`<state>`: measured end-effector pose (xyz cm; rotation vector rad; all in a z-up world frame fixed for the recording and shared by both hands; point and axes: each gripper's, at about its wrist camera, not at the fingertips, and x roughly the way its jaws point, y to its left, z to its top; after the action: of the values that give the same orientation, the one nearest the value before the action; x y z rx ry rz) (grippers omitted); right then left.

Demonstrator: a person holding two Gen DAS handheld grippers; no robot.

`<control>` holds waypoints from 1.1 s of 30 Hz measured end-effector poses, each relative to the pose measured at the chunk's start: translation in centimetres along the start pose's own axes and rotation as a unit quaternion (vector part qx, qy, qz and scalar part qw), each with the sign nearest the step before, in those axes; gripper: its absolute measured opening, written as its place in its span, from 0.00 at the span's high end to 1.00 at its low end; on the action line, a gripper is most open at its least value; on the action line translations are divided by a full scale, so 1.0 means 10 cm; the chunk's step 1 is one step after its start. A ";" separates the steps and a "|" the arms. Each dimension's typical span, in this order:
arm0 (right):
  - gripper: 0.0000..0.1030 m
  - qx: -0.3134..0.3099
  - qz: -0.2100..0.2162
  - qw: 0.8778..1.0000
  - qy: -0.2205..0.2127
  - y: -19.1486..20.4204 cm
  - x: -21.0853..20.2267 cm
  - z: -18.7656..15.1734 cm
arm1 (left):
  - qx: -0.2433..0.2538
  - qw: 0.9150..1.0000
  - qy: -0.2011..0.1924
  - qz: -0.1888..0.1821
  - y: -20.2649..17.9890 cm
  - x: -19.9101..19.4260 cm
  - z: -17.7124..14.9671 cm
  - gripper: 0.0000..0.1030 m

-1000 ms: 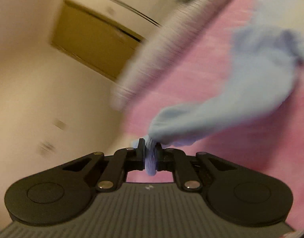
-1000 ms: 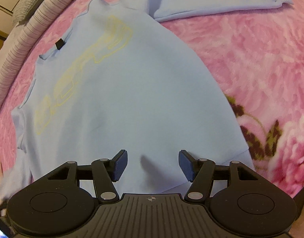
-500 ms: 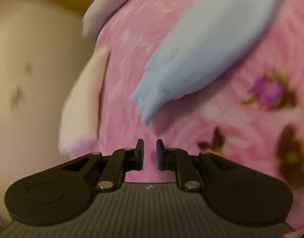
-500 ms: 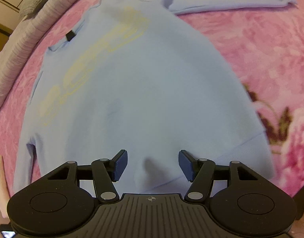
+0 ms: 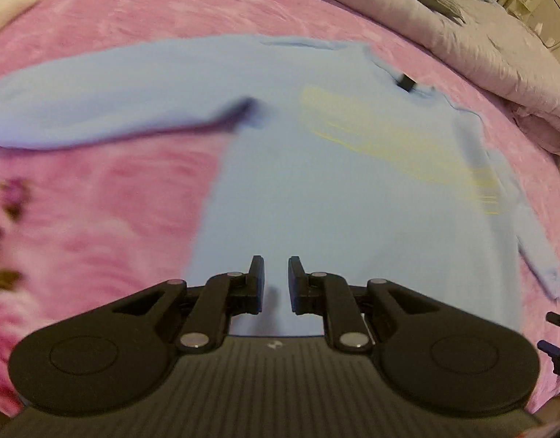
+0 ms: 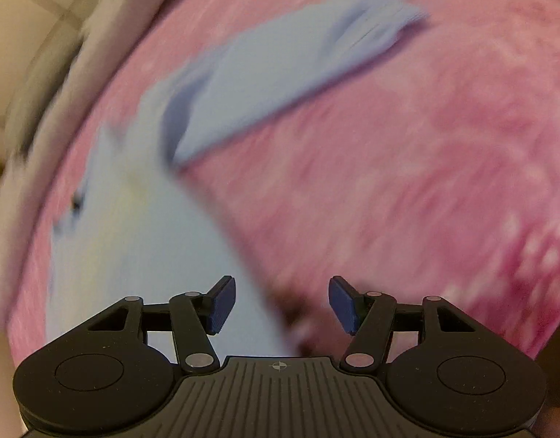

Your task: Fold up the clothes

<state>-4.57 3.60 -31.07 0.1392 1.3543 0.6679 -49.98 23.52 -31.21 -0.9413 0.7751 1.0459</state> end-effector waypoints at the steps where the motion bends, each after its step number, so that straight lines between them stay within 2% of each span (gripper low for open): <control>1: 0.41 0.017 0.006 1.000 -0.017 -0.13 -0.02 0.15 | -0.006 1.000 0.003 0.004 -0.12 0.04 -0.01 0.87; 5: 0.41 0.085 0.031 0.992 -0.085 -0.64 -0.08 0.75 | -0.037 0.999 0.007 0.007 -0.32 0.12 -0.10 0.88; 8: 0.41 0.148 0.066 0.979 -0.121 -0.99 -0.02 1.12 | -0.052 0.999 0.004 0.012 -0.45 0.13 -0.18 0.88; 10: 0.41 0.184 0.093 0.970 -0.127 -1.14 0.12 1.31 | -0.061 0.998 0.003 0.014 -0.53 0.15 -0.20 0.88; 14: 0.42 0.206 0.106 0.966 -0.118 -1.25 0.42 1.56 | -0.078 0.997 0.004 0.013 -0.59 0.23 -0.19 0.88; 15: 0.75 0.197 0.105 0.968 -0.117 -1.24 0.47 1.62 | -0.080 0.997 0.005 0.015 -0.60 0.25 -0.18 0.88; 16: 0.94 0.182 0.097 0.972 -0.115 -1.22 0.49 1.68 | -0.081 0.997 0.007 0.015 -0.60 0.27 -0.17 0.88; 18: 0.94 0.119 0.098 0.978 -0.138 -1.06 0.38 1.74 | -0.078 0.997 0.010 0.017 -0.61 0.28 -0.17 0.88; 20: 0.94 0.042 0.109 0.977 -0.179 -0.86 0.11 1.72 | -0.071 0.997 0.011 0.019 -0.61 0.28 -0.17 0.88; 22: 0.94 0.015 0.106 0.969 -0.224 -0.79 -0.22 1.64 | -0.065 0.998 0.013 0.021 -0.62 0.28 -0.18 0.88; 24: 0.94 0.040 0.081 0.964 -0.249 -0.92 -0.43 1.57 | -0.065 0.998 0.016 0.023 -0.61 0.30 -0.21 0.88; 26: 0.94 0.068 0.047 0.969 -0.232 -1.17 -0.39 1.50 | -0.069 0.997 0.023 0.023 -0.60 0.35 -0.26 0.88; 30: 0.93 0.087 0.002 0.983 -0.161 -1.44 0.00 1.46 | -0.072 0.997 0.029 0.029 -0.43 0.26 -0.31 0.88; 31: 0.84 0.094 -0.004 0.985 -0.146 -1.48 0.10 1.47 | -0.072 0.996 0.029 0.031 -0.38 0.22 -0.32 0.87; 32: 0.82 0.101 -0.010 0.984 -0.144 -1.49 0.13 1.48 | -0.073 0.996 0.029 0.032 -0.32 0.18 -0.33 0.87; 33: 0.72 0.106 -0.017 0.982 -0.155 -1.47 0.09 1.48 | -0.074 0.996 0.029 0.034 -0.27 0.14 -0.34 0.87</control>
<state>14.57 -3.64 -35.14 0.3765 1.1199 0.4499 -47.30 20.33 -33.10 -1.0811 0.7904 1.1514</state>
